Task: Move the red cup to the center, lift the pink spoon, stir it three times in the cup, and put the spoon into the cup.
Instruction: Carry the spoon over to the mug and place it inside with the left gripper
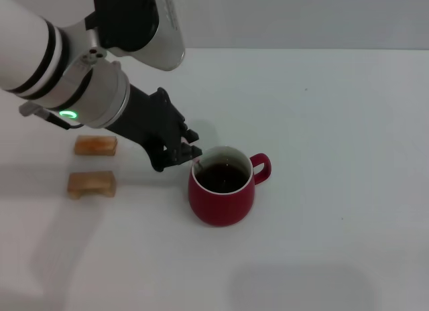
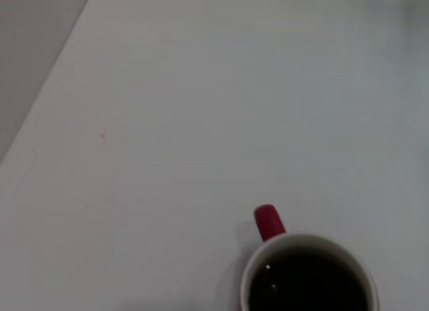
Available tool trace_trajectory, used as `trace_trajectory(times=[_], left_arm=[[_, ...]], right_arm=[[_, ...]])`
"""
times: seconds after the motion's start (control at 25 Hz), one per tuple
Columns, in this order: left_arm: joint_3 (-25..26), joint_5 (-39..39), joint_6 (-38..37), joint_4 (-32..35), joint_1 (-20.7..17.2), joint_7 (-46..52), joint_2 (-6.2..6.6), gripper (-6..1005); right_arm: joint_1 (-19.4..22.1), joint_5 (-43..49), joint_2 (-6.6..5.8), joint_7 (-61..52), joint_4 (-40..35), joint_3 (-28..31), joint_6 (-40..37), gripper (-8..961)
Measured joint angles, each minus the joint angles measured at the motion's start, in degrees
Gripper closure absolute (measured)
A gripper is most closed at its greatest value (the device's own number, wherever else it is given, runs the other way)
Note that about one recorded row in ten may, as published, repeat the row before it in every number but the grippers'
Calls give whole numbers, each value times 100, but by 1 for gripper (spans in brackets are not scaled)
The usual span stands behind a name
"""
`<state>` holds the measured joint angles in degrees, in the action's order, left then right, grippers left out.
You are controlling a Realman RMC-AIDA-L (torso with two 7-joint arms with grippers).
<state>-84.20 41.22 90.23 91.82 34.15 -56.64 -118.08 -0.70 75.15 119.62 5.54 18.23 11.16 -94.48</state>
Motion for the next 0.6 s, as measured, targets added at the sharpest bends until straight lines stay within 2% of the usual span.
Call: trace_trajectory(times=[0.6], left_arm=[[-292,48,-557,-118,74,-11,-24,824]], right_arm=[[25,0,-8,0,31,0,-7,263]])
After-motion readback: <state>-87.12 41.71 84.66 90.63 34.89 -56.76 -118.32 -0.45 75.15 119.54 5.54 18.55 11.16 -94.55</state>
